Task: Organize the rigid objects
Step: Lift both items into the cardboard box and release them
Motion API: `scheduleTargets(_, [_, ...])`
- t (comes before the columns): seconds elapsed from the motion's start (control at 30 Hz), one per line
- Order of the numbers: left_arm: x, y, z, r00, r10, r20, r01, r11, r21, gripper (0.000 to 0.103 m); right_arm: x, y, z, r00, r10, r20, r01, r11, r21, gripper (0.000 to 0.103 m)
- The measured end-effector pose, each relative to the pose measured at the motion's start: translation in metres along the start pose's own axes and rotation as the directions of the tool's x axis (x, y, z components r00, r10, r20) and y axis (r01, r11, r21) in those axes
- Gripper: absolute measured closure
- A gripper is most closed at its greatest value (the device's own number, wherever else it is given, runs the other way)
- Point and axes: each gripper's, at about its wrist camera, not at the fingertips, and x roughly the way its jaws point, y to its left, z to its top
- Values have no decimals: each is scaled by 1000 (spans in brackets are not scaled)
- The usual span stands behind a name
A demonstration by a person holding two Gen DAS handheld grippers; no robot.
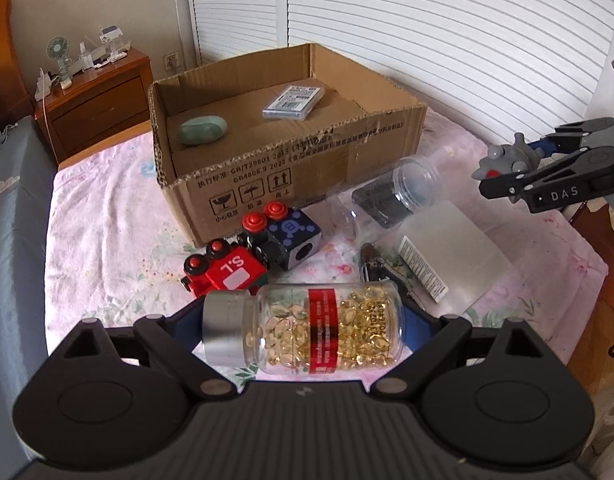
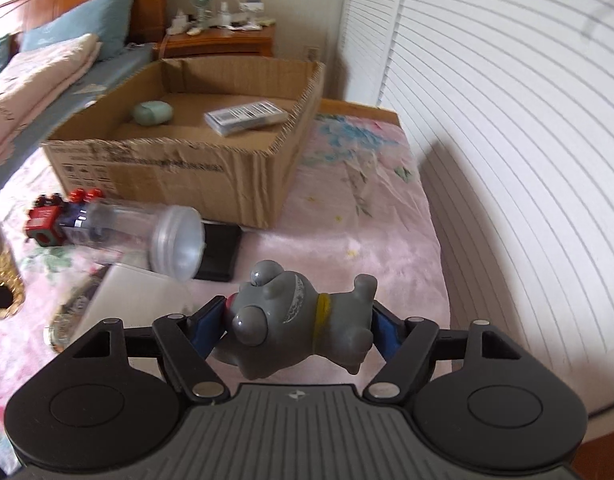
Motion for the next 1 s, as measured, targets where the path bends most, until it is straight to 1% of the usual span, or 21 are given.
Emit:
scheduleTargets(0.13, [-14, 2, 22, 999, 11, 52, -13, 999, 37, 9, -17, 3, 20, 997, 57, 53, -55, 998, -37, 25])
scheduleTargets(0.27, [-17, 6, 50, 993, 25, 111, -30, 998, 49, 9, -27, 10, 45, 989, 86, 119, -77, 994, -80, 25])
scheduleTargets(0.37, [-8, 11, 71, 990, 43, 134, -52, 997, 65, 9, -28, 14, 63, 981, 109, 159, -93, 990, -103, 25])
scheduleTargets(0.43, [2, 14, 84, 989, 53, 135, -63, 995, 72, 9, -27, 16, 74, 977, 122, 175, -104, 988, -111, 25])
scheduleTargets(0.6, [28, 27, 107, 989, 67, 129, -72, 997, 34, 9, -21, 22, 92, 971, 136, 196, -115, 987, -115, 25])
scheduleTargets(0.7, [42, 33, 112, 988, 84, 133, -85, 996, 6, 9, -17, 25, 97, 971, 137, 196, -115, 986, -120, 25])
scheduleTargets(0.8, [50, 39, 108, 984, 105, 146, -101, 994, -30, 6, -11, 27, 102, 973, 136, 189, -115, 986, -120, 25])
scheduleTargets(0.9, [51, 45, 102, 982, 119, 148, -112, 992, -54, 6, -5, 27, 105, 975, 138, 175, -119, 986, -118, 25])
scheduleTargets(1.0, [42, 47, 93, 981, 120, 152, -110, 991, -70, 6, 3, 31, 111, 978, 132, 163, -112, 986, -127, 25])
